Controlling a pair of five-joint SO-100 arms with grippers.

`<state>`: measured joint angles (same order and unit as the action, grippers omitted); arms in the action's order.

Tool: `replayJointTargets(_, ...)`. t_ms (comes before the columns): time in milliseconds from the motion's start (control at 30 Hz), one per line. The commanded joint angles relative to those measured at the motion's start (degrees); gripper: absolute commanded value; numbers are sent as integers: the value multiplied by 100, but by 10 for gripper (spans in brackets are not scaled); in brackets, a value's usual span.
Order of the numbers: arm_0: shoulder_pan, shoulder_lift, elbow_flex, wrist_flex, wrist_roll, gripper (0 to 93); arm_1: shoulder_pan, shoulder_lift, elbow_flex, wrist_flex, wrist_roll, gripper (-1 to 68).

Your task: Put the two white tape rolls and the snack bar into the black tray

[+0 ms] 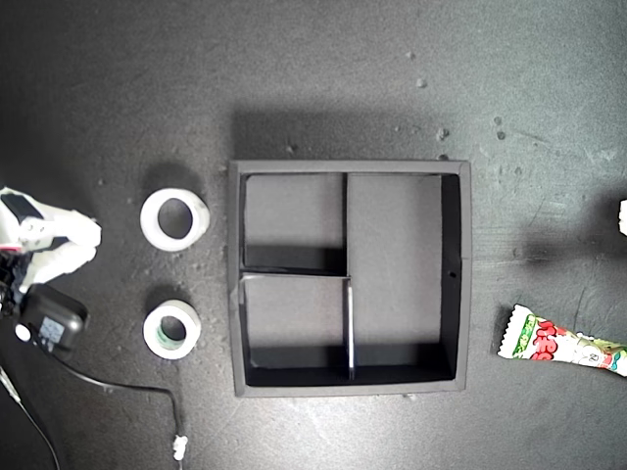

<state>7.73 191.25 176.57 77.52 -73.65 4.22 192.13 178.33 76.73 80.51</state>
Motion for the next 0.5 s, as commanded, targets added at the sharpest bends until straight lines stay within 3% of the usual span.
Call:
replayJointTargets(0,-62,272,325,220,-35,3,-44,-26,70,9,-1925,-1)
replayJointTargets(333,-62,272,325,220,-35,3,-44,-26,70,9,-1898,-1)
replayJointTargets(467,-62,272,325,220,-97,3,369,-26,70,9,-1784,-1)
